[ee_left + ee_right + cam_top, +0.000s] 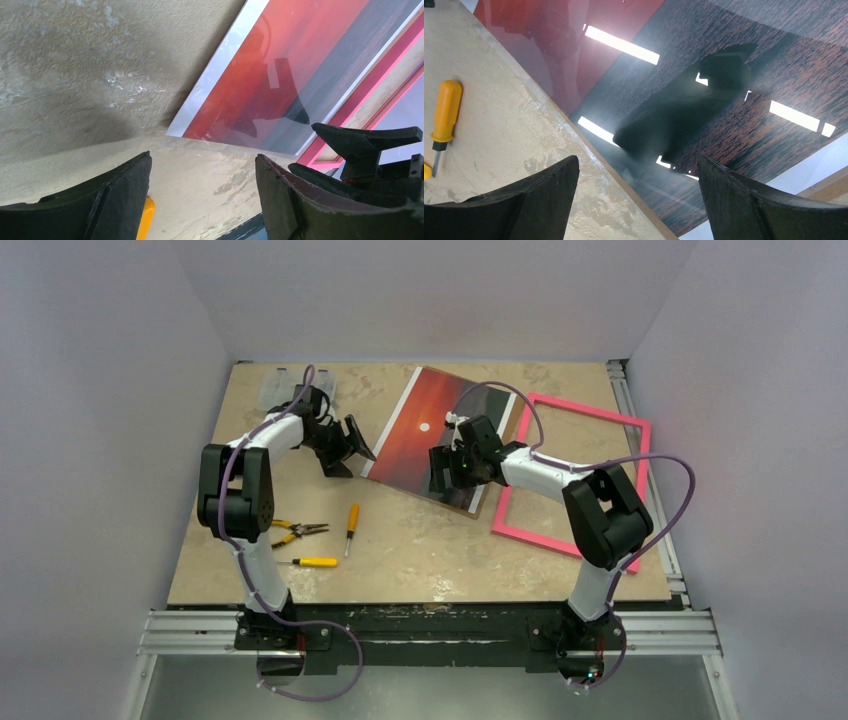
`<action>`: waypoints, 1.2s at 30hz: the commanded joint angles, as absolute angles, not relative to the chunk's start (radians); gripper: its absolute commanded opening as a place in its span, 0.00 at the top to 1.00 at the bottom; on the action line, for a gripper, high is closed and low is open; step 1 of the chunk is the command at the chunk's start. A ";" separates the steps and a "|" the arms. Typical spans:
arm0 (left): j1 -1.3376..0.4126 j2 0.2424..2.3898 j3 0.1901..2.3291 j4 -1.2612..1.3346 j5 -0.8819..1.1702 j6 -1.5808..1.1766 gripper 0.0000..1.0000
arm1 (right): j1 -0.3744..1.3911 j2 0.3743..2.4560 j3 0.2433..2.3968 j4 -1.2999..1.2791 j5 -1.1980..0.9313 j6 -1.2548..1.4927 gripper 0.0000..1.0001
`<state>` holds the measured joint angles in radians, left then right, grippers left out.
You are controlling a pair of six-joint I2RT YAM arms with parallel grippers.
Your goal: Take the photo out of the frame
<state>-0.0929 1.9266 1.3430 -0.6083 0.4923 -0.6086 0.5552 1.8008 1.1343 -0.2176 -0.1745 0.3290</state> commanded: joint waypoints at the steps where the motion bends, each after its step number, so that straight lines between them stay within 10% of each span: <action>1: -0.091 1.926 1.331 -0.570 0.503 -0.593 0.26 | 0.555 1.823 1.158 -0.195 -0.176 0.328 0.14; 36: -0.091 1.842 1.197 -0.394 0.623 -0.708 0.34 | 0.554 1.874 1.174 -0.205 -0.189 0.328 0.14</action>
